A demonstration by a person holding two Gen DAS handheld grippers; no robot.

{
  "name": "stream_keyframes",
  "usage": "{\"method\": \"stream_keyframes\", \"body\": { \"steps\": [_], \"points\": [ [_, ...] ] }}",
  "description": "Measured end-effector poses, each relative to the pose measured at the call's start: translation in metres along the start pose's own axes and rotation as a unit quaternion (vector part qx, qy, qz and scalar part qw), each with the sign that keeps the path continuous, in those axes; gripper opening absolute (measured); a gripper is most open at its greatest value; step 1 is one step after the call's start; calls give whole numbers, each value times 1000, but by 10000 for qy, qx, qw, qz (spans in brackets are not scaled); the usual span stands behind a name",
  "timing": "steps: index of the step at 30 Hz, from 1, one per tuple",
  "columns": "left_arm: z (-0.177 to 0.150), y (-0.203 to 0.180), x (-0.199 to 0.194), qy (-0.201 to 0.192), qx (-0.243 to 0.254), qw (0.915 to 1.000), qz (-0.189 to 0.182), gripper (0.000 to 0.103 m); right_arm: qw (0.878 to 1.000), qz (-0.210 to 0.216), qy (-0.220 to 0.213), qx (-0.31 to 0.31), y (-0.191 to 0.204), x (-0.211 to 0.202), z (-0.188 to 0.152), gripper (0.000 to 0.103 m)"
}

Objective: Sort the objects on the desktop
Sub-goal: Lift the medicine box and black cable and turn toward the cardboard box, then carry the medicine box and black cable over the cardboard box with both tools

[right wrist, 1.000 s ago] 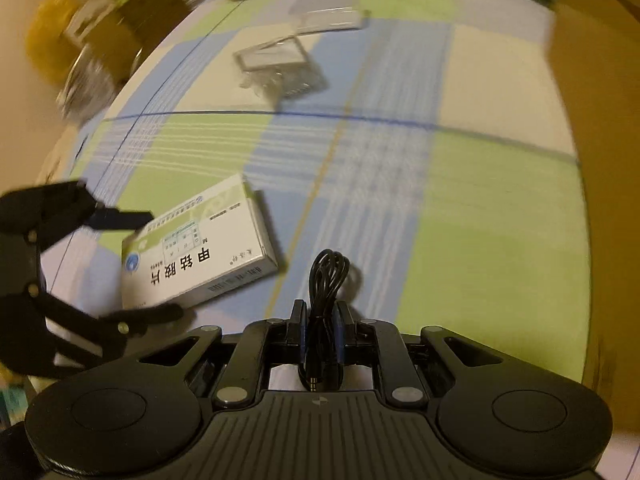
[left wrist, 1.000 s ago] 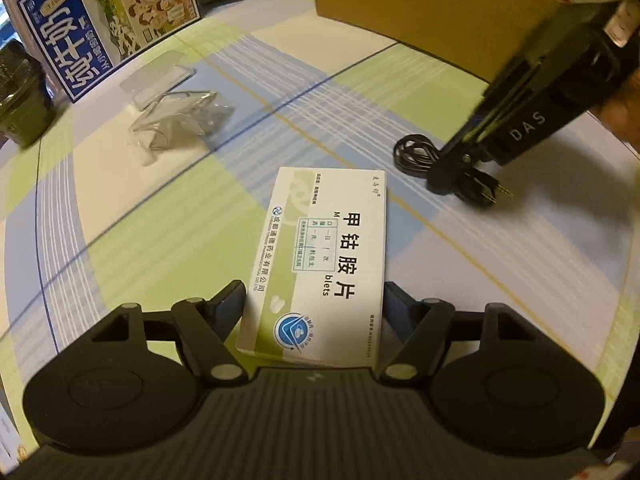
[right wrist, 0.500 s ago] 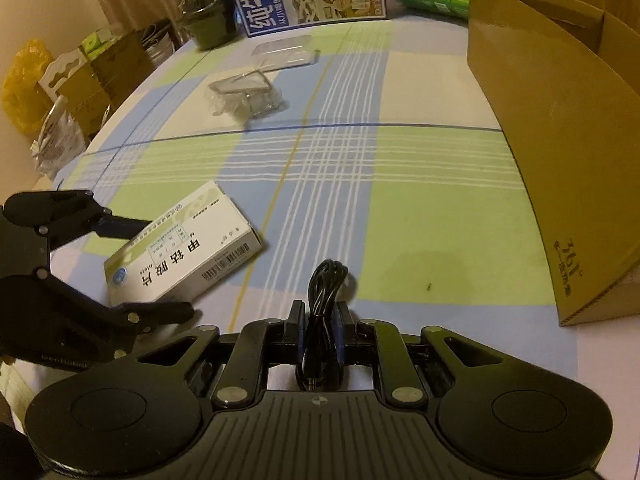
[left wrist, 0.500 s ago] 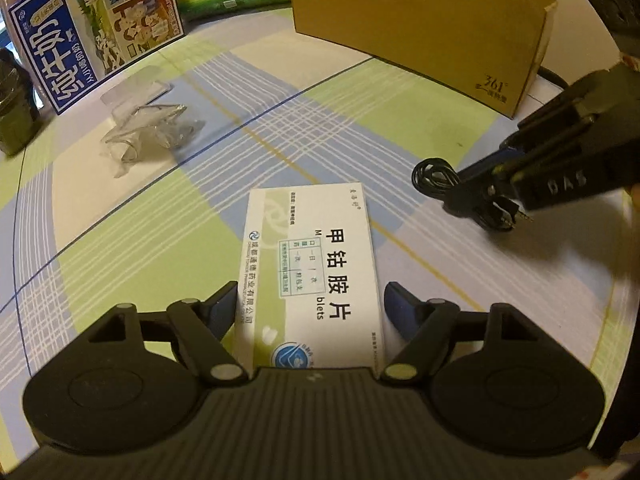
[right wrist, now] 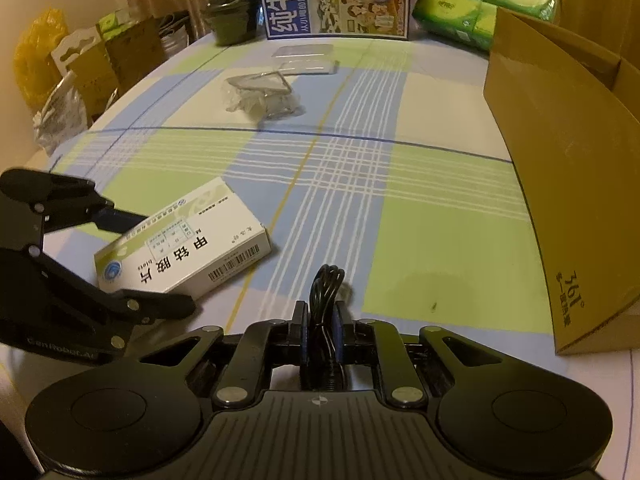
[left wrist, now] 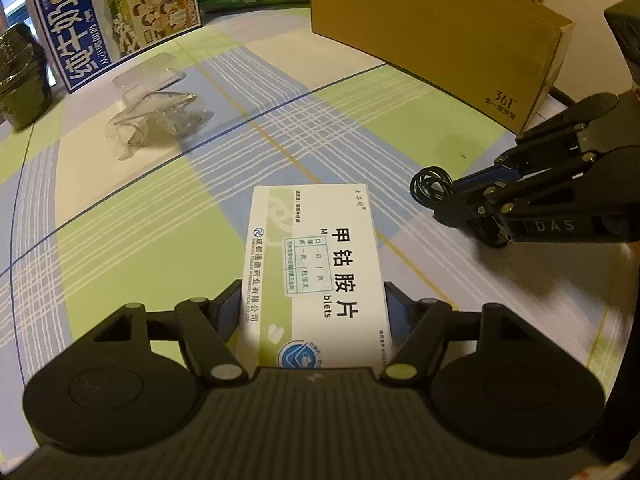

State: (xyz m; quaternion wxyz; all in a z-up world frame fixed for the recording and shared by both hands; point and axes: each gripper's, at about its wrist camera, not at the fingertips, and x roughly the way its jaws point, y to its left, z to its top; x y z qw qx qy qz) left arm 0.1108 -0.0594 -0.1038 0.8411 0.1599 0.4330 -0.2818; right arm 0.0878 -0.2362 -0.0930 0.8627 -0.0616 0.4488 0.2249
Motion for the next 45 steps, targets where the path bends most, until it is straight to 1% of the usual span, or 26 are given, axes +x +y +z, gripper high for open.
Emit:
{"method": "stream_keyframes", "body": {
  "steps": [5,9,14,17,21,25,35,45],
  "points": [
    [4,0,-11,-59,-288,9995,136,67,9996,10,-213,209,-5,-13,5,9],
    [11,-3,-26,-123,-445,9983,348,67,9988,30,-335,359,-6,-27,8,9],
    [18,-6,-49,-240,-996,9931,579,67,9975,63,-492,495,-6,-52,13,9],
    [21,-16,-64,-301,-1194,9903,648,67,9966,65,-591,569,-8,-70,14,9],
    [25,-34,-81,-379,-1327,9878,721,67,9956,34,-713,607,-13,-94,13,9],
    [31,-54,-97,-480,-1530,9848,675,67,9939,-21,-858,687,-21,-121,8,9],
    [54,-111,-119,-746,-1544,9840,476,67,9897,-394,-1079,859,-50,-178,-7,9],
    [76,-159,-121,-845,-1350,9866,357,67,9852,-741,-1215,959,-82,-220,-30,9]
  ]
}}
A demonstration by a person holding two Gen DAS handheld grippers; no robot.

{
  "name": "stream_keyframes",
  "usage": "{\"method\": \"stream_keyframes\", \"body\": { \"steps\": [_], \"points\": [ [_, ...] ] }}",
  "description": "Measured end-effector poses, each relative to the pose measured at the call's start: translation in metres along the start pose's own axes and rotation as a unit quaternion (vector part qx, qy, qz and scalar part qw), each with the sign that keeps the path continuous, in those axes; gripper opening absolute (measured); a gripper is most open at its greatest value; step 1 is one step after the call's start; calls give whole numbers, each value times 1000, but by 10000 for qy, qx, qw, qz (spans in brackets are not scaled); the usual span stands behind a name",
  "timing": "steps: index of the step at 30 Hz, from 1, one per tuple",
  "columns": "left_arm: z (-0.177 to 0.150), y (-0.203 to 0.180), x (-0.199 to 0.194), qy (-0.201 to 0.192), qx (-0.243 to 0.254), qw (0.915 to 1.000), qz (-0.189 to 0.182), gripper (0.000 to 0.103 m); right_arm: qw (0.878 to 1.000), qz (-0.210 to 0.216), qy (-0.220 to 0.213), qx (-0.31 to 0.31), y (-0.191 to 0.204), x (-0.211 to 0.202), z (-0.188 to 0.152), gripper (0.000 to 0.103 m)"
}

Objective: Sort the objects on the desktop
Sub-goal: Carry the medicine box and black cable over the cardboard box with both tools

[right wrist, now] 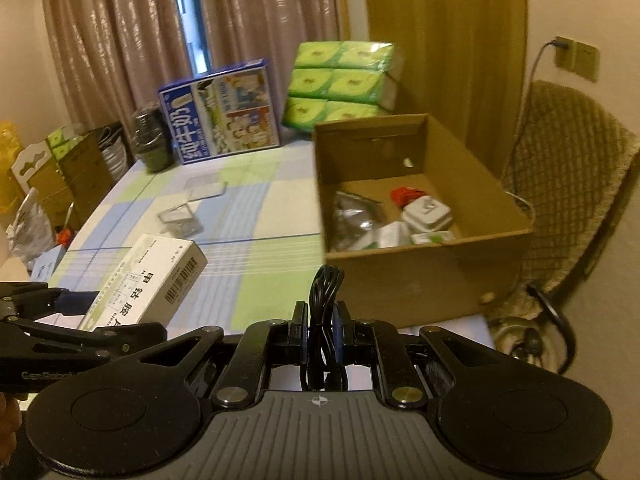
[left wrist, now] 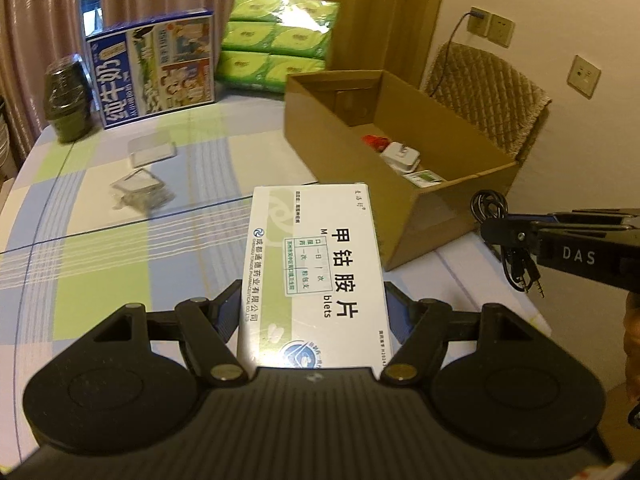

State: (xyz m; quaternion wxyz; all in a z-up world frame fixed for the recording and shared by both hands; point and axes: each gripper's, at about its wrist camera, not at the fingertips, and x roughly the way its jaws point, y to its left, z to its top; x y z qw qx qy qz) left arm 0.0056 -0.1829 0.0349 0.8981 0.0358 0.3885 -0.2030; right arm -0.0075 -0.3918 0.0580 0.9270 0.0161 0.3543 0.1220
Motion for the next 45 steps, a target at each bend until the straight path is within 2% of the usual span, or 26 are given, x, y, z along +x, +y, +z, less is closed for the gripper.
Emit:
{"method": "stream_keyframes", "body": {
  "steps": [13,26,45],
  "points": [
    [14,-58,4,-31,280,9995,-174,67,9989,-292,-206,296,-51,-29,-3,9],
    [28,-104,16,-6,399,9988,-266,67,9975,-425,-323,468,-87,-37,1,9],
    [50,-119,39,42,83,9996,-278,67,9979,-493,-340,241,-108,-27,22,9]
  ]
}}
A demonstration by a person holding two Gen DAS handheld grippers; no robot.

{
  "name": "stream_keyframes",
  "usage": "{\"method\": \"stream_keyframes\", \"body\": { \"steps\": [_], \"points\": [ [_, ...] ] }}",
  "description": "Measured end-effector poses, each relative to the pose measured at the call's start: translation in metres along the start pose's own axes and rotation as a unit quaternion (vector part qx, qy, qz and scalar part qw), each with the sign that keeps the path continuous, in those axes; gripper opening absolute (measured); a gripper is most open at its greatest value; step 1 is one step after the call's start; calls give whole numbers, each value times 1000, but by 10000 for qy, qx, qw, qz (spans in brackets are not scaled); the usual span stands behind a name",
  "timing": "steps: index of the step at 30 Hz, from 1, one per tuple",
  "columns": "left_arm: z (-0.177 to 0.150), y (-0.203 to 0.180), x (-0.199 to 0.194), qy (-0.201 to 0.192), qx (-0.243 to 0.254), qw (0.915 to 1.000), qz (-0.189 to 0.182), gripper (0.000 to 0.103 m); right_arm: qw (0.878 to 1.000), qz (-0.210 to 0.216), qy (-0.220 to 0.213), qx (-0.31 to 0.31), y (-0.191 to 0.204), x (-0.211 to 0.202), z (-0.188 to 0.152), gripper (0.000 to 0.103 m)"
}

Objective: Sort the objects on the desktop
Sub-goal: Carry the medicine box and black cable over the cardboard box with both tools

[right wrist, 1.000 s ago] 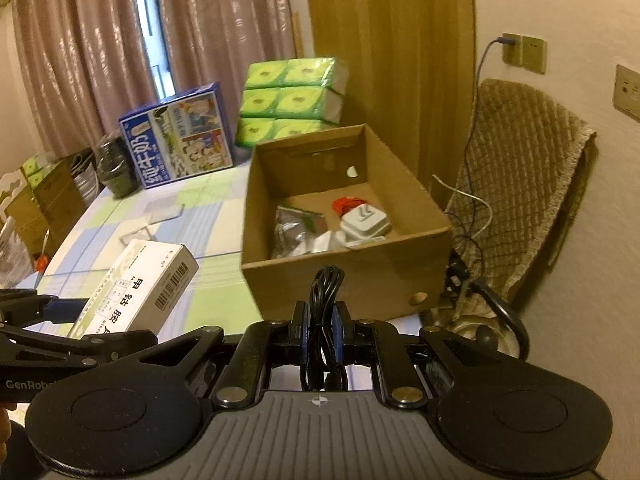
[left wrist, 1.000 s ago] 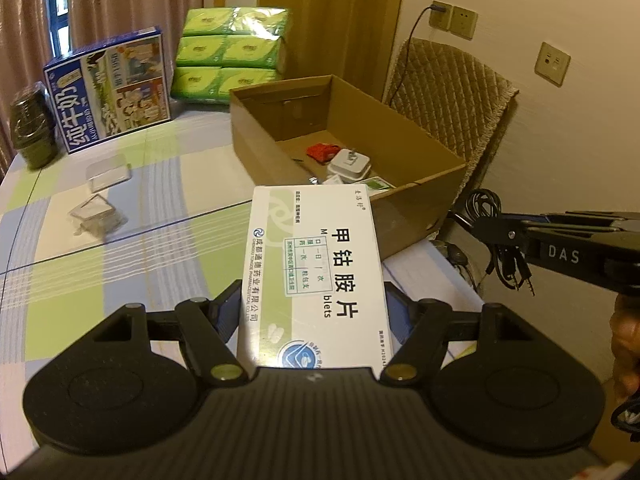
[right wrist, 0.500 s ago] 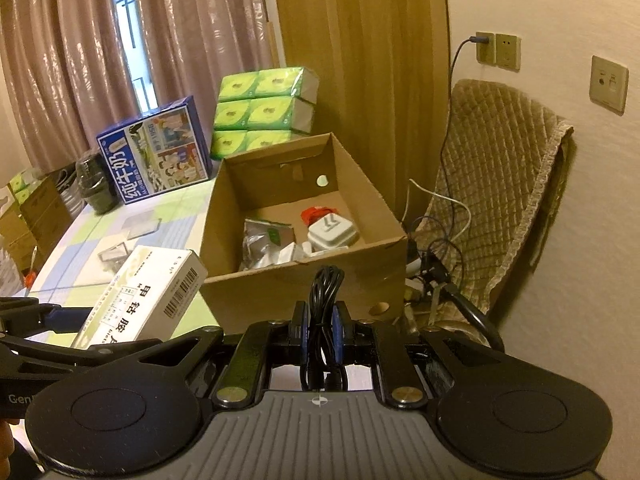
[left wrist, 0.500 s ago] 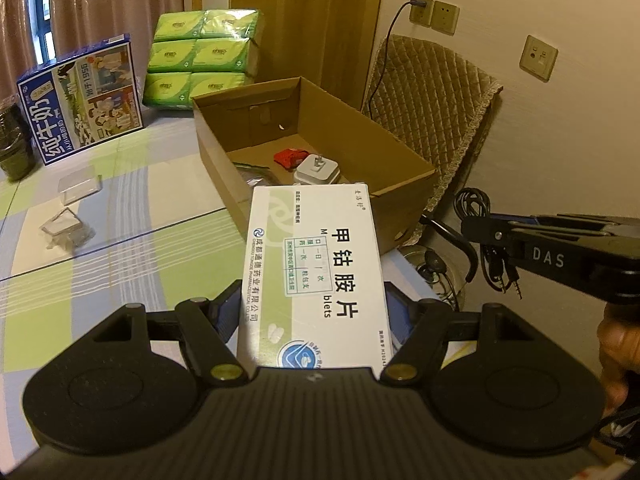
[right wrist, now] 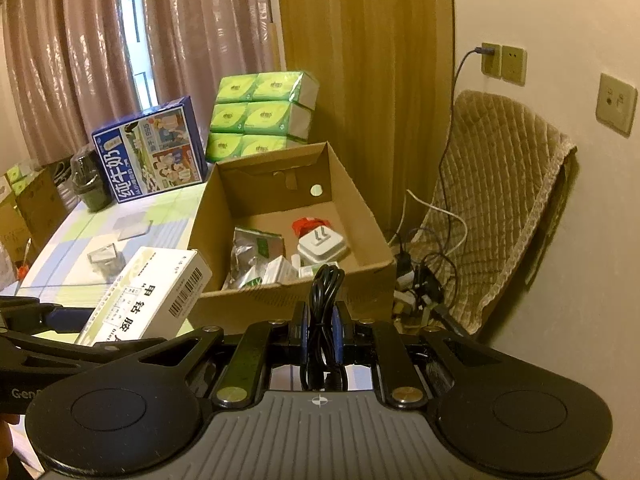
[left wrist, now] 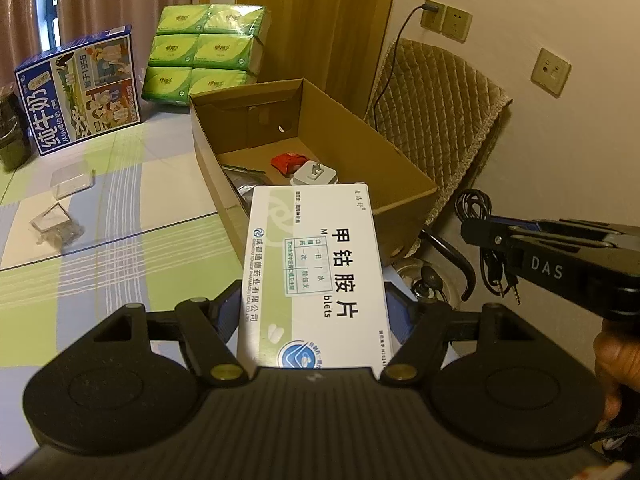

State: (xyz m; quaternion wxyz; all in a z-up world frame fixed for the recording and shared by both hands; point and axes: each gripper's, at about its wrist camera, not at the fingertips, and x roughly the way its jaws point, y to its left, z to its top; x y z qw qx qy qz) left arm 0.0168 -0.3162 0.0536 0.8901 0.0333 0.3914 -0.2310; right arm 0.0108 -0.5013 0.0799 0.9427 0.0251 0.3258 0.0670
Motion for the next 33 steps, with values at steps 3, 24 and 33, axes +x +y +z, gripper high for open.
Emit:
{"method": "stream_keyframes", "body": {
  "steps": [3,24,33],
  "points": [
    [5,1,4,-7,-84,10000,-7,67,10000,11,-3,-75,0,5,7,9],
    [55,11,42,-97,-422,9990,57,67,9992,292,93,-257,-11,55,64,9],
    [80,16,66,-52,-540,9985,9,67,9989,365,169,-241,-11,82,82,9]
  ]
}}
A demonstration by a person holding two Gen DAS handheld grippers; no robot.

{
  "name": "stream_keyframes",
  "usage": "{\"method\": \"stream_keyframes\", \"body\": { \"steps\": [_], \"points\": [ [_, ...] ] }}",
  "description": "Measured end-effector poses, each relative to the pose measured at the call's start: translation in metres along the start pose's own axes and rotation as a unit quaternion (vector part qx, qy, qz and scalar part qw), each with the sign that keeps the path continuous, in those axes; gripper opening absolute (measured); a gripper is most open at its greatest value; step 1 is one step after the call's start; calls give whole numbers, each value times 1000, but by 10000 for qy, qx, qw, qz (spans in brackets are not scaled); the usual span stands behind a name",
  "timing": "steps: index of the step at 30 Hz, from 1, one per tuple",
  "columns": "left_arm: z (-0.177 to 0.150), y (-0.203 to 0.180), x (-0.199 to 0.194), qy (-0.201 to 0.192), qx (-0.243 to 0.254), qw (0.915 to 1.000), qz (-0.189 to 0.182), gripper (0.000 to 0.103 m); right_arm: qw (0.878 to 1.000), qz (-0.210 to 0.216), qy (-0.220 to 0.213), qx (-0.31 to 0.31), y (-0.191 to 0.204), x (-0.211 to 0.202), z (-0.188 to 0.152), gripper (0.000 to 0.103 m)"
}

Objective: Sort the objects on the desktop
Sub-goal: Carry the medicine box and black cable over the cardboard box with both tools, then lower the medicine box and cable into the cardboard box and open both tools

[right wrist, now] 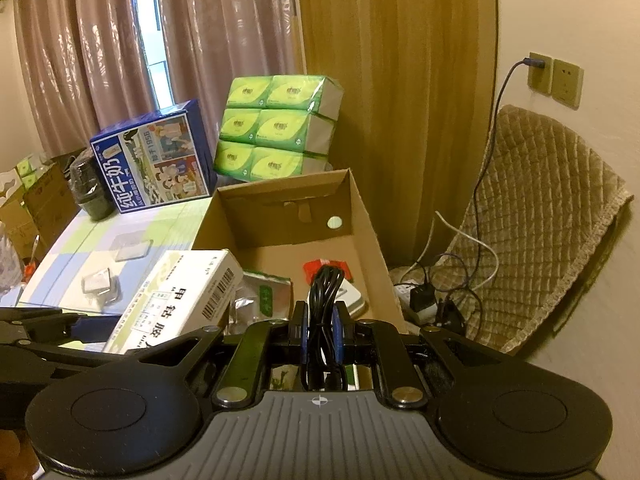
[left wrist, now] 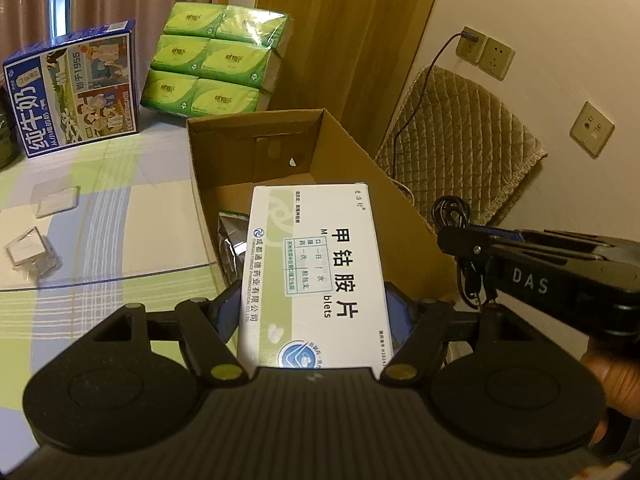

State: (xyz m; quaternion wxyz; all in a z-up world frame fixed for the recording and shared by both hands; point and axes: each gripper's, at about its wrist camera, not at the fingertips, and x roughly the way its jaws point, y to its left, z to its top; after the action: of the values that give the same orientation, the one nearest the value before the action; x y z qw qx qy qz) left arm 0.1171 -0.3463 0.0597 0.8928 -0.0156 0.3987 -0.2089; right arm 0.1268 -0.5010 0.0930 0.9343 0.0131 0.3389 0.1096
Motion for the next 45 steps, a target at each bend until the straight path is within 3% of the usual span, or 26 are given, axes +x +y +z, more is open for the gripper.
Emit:
{"method": "stream_keyframes", "body": {
  "steps": [27,30,45],
  "points": [
    [28,10,39,21,-197,9998,-55,67,9999,-74,118,29,-5,42,22,9],
    [30,11,44,114,-224,9997,-73,71,9999,-80,135,42,-5,43,22,9],
    [28,51,14,-145,-310,9992,215,73,9998,78,189,72,6,56,24,9]
  ]
}}
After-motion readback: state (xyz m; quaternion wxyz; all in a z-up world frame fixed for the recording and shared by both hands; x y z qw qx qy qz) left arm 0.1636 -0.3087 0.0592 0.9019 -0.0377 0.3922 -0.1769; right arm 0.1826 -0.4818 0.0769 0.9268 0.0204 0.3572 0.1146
